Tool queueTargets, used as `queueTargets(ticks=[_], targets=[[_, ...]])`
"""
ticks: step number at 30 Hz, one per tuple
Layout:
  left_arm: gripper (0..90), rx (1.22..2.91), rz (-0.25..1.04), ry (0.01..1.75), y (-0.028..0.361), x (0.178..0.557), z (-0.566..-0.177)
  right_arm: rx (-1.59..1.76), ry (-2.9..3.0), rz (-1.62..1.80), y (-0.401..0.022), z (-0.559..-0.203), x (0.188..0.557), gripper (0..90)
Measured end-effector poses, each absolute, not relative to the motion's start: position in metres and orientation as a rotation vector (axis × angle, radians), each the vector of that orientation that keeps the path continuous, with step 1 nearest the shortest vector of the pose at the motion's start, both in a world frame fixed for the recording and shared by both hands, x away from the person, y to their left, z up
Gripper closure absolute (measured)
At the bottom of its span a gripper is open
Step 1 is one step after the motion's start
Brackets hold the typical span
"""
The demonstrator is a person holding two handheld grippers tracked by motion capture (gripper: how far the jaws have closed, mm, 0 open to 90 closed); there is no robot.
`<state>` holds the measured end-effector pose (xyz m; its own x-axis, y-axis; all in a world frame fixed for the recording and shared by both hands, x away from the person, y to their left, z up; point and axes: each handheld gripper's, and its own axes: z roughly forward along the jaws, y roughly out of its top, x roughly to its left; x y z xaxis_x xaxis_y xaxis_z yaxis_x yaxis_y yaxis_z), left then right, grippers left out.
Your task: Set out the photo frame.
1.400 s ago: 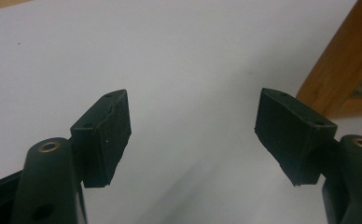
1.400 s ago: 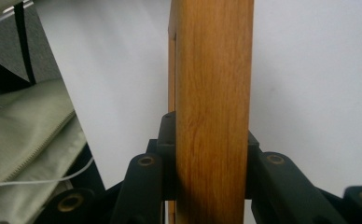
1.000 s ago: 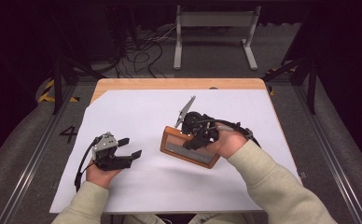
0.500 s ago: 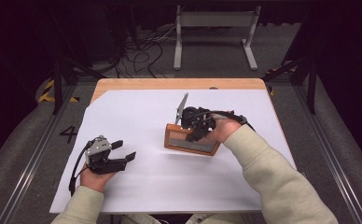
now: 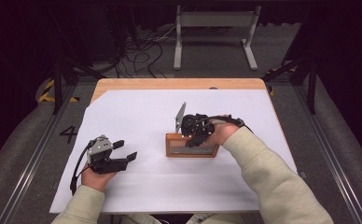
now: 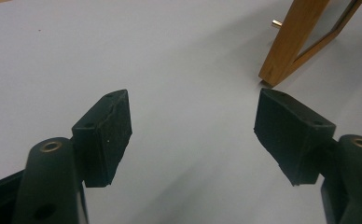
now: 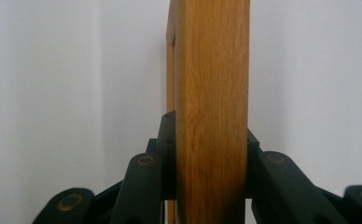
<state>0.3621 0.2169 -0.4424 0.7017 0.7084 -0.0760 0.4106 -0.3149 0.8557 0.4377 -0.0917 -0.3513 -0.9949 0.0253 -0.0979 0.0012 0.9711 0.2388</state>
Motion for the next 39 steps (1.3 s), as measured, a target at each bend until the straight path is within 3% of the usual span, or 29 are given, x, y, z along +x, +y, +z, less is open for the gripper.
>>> queueTargets(ticks=[5,13,16,19,22,23,24,27,39], targets=[[27.5,1.951,0.397,0.854,0.216,0.363,-0.442,0.071,3.022,0.393,-0.092,-0.354,0.443,70.9],[27.5,1.951,0.386,0.859,0.215,0.363,-0.443,0.16,2.979,0.458,-0.101,-0.348,0.451,62.3],[27.0,1.951,0.388,0.857,0.216,0.364,-0.443,0.239,2.946,0.474,-0.104,-0.349,0.454,53.0],[26.6,1.951,0.387,0.855,0.215,0.364,-0.443,0.292,2.94,0.507,-0.106,-0.351,0.458,49.6],[26.2,1.951,0.38,0.86,0.215,0.363,-0.443,0.328,2.924,0.519,-0.107,-0.354,0.461,35.7],[26.2,1.951,0.38,0.86,0.215,0.363,-0.443,0.328,2.924,0.519,-0.107,-0.354,0.461,35.7],[26.0,1.951,0.381,0.859,0.215,0.364,-0.443,0.415,2.913,0.528,-0.109,-0.357,0.465,27.9],[24.8,1.949,0.385,0.863,0.215,0.364,-0.443,0.508,2.876,0.588,-0.113,-0.357,0.469,21.6],[20.1,1.951,0.367,0.854,0.212,0.364,-0.441,0.632,2.705,0.857,-0.155,-0.334,0.455,21.0]])
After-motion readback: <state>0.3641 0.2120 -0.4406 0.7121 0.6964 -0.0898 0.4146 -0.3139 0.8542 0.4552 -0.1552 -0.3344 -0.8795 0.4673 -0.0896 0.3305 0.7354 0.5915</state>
